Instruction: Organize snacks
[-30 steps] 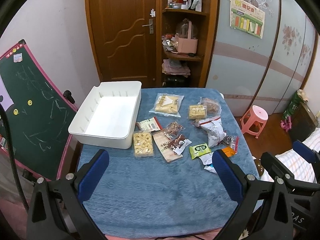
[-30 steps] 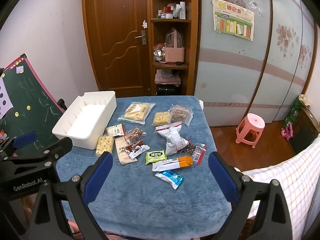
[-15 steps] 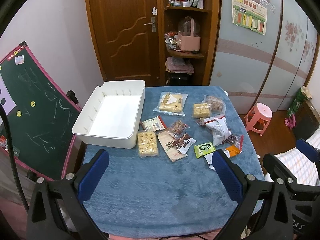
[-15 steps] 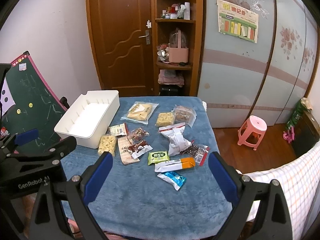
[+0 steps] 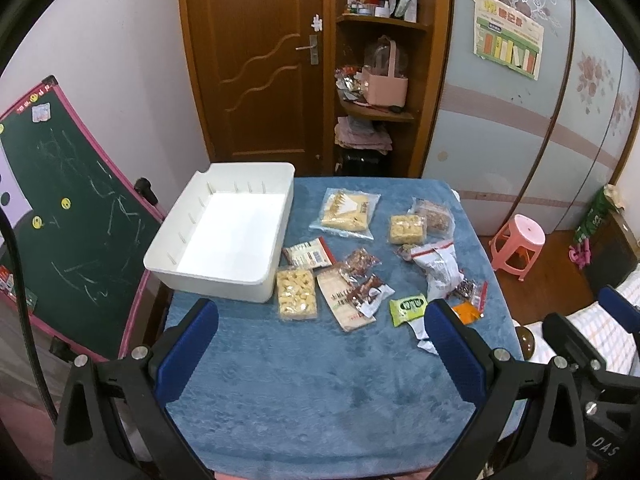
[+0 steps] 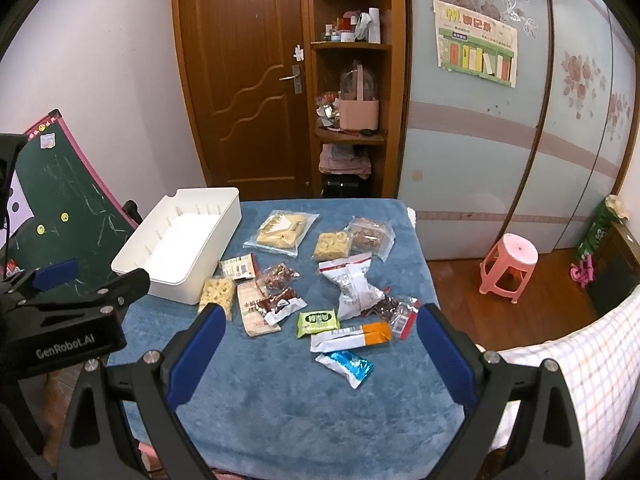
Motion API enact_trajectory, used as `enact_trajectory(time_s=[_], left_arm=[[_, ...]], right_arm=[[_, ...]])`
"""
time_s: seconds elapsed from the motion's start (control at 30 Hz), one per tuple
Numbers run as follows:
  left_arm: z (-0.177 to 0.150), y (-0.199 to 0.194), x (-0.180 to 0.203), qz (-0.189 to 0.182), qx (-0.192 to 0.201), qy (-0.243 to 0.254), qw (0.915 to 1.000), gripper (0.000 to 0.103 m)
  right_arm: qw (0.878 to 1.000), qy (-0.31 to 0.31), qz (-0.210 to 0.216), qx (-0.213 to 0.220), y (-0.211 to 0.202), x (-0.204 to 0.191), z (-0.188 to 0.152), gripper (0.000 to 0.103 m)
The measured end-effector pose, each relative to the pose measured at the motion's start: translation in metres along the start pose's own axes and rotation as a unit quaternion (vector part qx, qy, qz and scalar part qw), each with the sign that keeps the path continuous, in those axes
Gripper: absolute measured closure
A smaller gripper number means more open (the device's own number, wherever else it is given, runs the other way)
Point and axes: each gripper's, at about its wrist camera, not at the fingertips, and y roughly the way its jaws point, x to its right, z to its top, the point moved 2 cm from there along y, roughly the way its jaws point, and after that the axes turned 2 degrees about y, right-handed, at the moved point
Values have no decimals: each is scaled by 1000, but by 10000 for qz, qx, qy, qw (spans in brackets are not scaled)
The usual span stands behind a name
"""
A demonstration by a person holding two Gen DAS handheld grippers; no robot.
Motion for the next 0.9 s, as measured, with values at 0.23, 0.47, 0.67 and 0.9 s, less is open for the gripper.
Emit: enact_trajectory(time_s=[0.23, 0.47, 0.67, 0.9], left_arm=[[14, -4, 1, 140, 202, 109, 9996, 1], [24, 14, 5, 165, 208, 210, 9994, 1], [21, 56, -2, 269, -99, 92, 9995, 1], [-4, 123, -19, 228, -890, -250, 9955, 1]], right_arm=[[9999, -5, -34, 133, -4, 10, 18, 6], [9997, -117, -66, 206, 1, 20, 33, 6], [9998, 23, -145, -146, 36, 39, 36, 6], [9951, 543, -104, -814, 90, 71, 18, 6]])
